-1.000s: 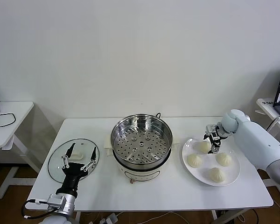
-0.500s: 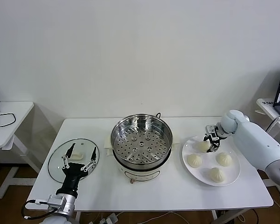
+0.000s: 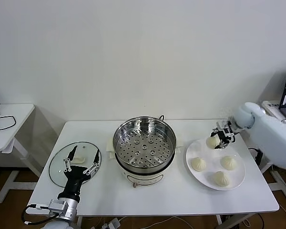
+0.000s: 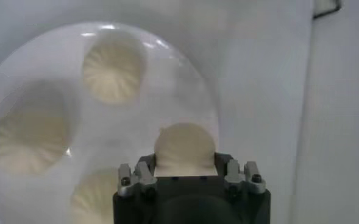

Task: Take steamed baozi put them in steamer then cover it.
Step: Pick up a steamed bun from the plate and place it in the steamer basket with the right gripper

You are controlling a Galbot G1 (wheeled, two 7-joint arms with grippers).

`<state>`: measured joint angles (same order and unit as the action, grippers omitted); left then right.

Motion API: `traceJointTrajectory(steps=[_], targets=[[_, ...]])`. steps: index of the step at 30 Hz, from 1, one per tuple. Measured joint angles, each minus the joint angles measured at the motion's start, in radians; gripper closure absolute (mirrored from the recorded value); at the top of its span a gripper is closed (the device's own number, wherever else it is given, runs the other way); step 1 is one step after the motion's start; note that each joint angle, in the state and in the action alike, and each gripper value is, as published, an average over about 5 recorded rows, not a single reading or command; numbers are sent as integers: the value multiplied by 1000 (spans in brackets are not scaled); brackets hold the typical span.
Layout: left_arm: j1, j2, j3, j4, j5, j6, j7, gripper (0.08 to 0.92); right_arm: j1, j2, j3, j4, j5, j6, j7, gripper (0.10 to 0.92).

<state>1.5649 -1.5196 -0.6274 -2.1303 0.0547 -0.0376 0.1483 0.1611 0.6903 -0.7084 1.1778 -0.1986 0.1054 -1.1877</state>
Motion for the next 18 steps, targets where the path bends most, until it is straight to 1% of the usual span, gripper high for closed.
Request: traceJointTrajectory(steps=[5, 9, 13, 18], targets=[[5, 1, -5, -10, 0, 0, 0, 177, 182, -10, -140, 137, 50, 96, -34, 364], [8, 1, -12, -16, -1, 0, 0, 177, 321, 22, -245, 215, 68, 174, -49, 364], [9, 1, -23, -19, -4, 0, 2, 177, 420, 90, -331, 256, 78, 251, -53, 364], [10, 6, -40, -20, -11, 2, 7, 177, 485, 199, -397, 258, 76, 338, -44, 364]])
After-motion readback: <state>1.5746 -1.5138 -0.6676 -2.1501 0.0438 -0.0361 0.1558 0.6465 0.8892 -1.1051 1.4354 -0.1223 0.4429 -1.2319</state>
